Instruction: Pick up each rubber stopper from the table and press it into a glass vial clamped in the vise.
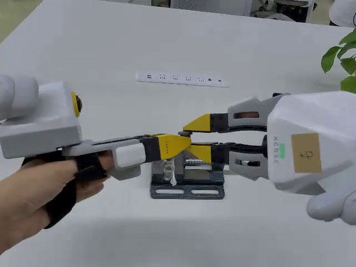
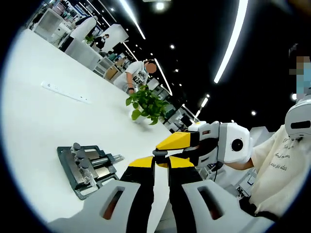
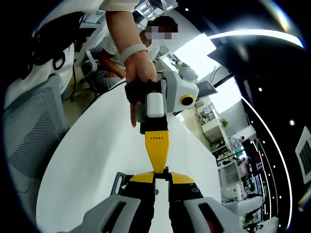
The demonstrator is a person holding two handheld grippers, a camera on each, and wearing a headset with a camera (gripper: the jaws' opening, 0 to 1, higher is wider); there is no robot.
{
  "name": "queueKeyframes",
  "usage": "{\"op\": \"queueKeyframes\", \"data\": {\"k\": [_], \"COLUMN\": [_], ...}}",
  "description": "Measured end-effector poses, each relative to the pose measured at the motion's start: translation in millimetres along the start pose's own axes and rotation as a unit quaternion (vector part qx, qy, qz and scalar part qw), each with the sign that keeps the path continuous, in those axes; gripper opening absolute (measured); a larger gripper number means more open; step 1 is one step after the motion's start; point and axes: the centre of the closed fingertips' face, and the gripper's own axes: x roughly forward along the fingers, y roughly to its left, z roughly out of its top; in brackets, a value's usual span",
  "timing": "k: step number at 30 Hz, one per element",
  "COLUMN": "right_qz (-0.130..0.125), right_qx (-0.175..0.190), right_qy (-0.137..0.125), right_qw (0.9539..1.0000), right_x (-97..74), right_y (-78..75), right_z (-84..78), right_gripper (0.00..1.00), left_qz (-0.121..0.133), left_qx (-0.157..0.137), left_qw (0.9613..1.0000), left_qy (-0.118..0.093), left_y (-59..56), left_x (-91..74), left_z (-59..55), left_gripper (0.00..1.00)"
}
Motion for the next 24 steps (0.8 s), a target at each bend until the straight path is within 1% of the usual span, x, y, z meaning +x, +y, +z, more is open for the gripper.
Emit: {"op": "queueKeyframes", "data": {"k": [2,5,10,11,17,18,19,20,21,22,24], "right_qz": [0.000,0.000,0.000,0.004,0.008,0.015,0.014,0.011,0.016,0.018,0.028], "right_qx": [-0.001,-0.001,-0.001,0.001,0.009,0.044,0.060,0.054,0.063,0.077,0.099], "right_qy": [-0.001,-0.004,-0.006,-0.006,-0.006,-0.006,-0.011,-0.014,-0.015,-0.019,-0.027], "right_qw": [1.0000,1.0000,1.0000,1.0000,0.9999,0.9989,0.9980,0.9984,0.9977,0.9966,0.9943], "right_x": [0.0,-0.2,-0.2,-0.1,0.5,1.4,2.0,1.6,0.7,-0.1,-2.5], "right_y": [0.3,0.1,1.3,2.9,4.0,6.5,5.6,2.6,2.8,2.9,2.1], "right_z": [0.8,1.8,2.4,2.3,1.6,-0.5,-0.6,-0.9,-1.7,-1.0,-0.5], "right_gripper": [0.05,0.05,0.05,0.05,0.06,0.07,0.12,0.17,0.19,0.19,0.19], "left_qz": [0.001,0.000,0.001,0.002,0.004,0.003,0.004,0.005,0.008,0.009,0.016], "left_qx": [0.001,-0.006,-0.002,-0.003,-0.002,-0.003,-0.002,0.003,0.008,0.011,0.036], "left_qw": [1.0000,1.0000,1.0000,1.0000,1.0000,1.0000,1.0000,1.0000,0.9999,0.9998,0.9990], "left_qy": [0.001,-0.001,0.000,0.004,0.004,0.005,0.005,0.007,0.009,0.010,0.020], "left_y": [0.6,0.8,0.6,0.9,2.0,1.9,2.3,2.9,3.8,4.1,6.3], "left_x": [-0.5,-1.3,-1.6,-1.7,-1.5,-1.4,-1.3,-1.2,-1.2,-1.3,-1.7], "left_z": [0.0,0.3,-0.7,-2.0,-3.5,-3.5,-3.5,-3.7,-4.1,-4.5,-6.9], "left_gripper": [0.05,0.04,0.04,0.04,0.04,0.03,0.03,0.03,0.03,0.03,0.03]}}
